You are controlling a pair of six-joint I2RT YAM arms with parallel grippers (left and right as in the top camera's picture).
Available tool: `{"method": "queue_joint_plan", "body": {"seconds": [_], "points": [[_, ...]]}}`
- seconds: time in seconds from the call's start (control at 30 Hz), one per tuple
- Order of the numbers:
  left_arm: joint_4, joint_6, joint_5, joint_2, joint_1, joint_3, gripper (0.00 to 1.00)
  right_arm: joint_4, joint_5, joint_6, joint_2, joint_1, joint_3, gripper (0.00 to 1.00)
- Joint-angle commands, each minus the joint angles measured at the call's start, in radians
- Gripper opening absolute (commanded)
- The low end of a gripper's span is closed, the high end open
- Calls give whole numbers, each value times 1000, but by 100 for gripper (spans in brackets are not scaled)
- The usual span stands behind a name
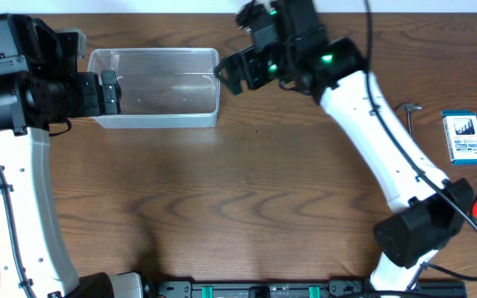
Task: Pack container
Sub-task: 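Move both grippers up to the clear box's left and right ends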
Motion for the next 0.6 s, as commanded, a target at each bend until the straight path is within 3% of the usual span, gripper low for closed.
{"method": "queue_joint_plan", "body": {"seconds": [0.0,0.2,0.37,0.57], "points": [[42,10,-14,8,3,12,98,14,68,-19,2,40,18,99],[112,14,-96,32,5,12,98,49,148,-19,8,75,18,99],[55,13,-129,129,5,12,98,77,156,-4,58,77,18,99],[-54,-29,-129,261,5,13,98,81,164,109,89,74,18,99]]}}
